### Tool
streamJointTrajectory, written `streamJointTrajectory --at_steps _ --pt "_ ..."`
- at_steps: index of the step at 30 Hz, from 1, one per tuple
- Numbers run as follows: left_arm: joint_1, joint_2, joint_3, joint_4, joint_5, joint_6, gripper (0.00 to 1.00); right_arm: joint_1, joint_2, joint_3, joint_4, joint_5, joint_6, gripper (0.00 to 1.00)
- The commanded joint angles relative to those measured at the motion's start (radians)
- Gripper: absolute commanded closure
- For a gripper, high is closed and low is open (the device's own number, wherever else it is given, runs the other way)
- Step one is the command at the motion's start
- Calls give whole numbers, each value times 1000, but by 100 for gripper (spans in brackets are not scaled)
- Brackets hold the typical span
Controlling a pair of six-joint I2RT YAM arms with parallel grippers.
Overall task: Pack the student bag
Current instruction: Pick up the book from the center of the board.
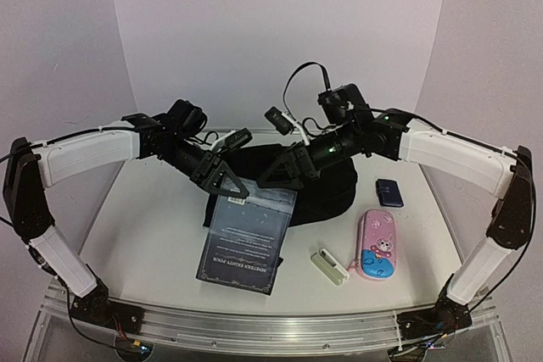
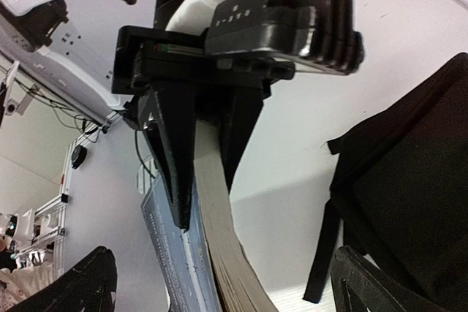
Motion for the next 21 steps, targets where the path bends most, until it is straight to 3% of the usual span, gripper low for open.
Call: streamJointTrajectory --at_steps 1,5,8,10,16,18,21 --pt "0 -9 88 -14 166 44 100 20 37 26 -31 -89 -37 3" --pt "-4 -17 90 1 201 41 100 23 54 15 -28 -101 -59 5" --pt "-4 -24 87 13 210 34 100 31 65 17 -26 -126 -71 15" --pt "-4 -21 86 16 188 28 100 31 67 19 -24 -143 -72 30" --pt "1 -30 50 93 18 -42 97 32 37 7 17 -145 -35 95" --pt "12 -38 21 158 -58 -87 79 32 10 -15 57 -83 18 100" --pt "58 -64 -36 254 -215 -199 38 20 -38 -65 102 142 91 100"
